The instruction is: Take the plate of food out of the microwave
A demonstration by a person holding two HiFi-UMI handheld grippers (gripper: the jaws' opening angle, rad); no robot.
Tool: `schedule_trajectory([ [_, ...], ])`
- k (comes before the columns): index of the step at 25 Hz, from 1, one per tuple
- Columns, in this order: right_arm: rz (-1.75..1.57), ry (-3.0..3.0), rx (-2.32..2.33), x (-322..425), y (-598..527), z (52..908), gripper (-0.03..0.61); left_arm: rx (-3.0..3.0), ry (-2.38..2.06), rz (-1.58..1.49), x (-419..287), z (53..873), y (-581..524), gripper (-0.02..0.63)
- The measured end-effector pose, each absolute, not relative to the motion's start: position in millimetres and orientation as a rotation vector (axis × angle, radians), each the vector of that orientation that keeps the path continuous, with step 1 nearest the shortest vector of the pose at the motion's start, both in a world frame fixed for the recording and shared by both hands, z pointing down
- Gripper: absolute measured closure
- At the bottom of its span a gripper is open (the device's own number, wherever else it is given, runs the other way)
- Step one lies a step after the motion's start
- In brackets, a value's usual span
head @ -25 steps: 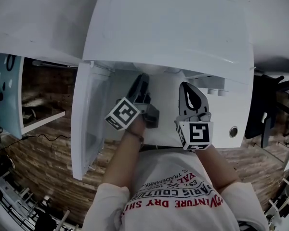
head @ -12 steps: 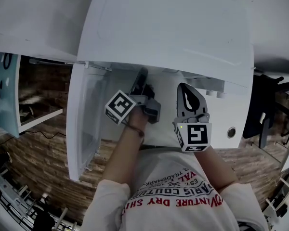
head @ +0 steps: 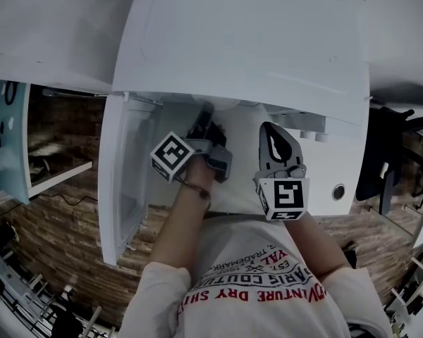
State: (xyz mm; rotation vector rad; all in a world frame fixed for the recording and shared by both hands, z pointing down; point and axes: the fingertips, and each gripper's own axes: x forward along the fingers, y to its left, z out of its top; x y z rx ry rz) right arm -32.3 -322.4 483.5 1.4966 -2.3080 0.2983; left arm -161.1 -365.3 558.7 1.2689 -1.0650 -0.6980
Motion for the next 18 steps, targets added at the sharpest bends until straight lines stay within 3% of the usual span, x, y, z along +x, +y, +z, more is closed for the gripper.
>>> schedule_trajectory([
  [18,0.295,-2.266,1.524,-27,-302,483,0.566,1.372,-0.852,-0.794,-156,521,-337,0.601],
])
